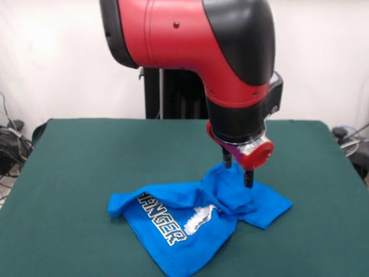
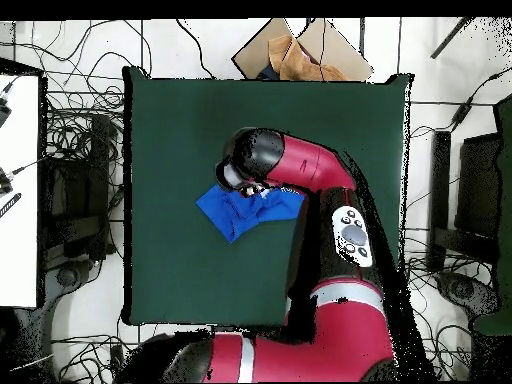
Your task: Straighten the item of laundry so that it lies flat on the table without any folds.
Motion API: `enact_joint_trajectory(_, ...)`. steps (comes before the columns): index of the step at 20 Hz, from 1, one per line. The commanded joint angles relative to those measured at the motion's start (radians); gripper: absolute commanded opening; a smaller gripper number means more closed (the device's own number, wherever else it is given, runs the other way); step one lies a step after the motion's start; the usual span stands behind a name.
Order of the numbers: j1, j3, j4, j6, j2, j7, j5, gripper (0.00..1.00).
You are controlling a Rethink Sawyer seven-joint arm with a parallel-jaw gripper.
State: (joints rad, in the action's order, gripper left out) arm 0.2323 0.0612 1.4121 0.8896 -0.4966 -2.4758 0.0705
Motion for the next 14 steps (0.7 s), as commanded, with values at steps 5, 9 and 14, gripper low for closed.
enact_joint_trajectory(5,-0.114,-0.048,-0.002,0.047,0.102,-0.022,-0.159,1.00)
enact_joint_trajectory(9,-0.181,-0.137,-0.082,-0.086,0.184,-0.156,-0.213,1.00)
enact_joint_trajectory(14,-0.211,-0.173,-0.132,-0.083,0.229,-0.198,-0.213,1.00)
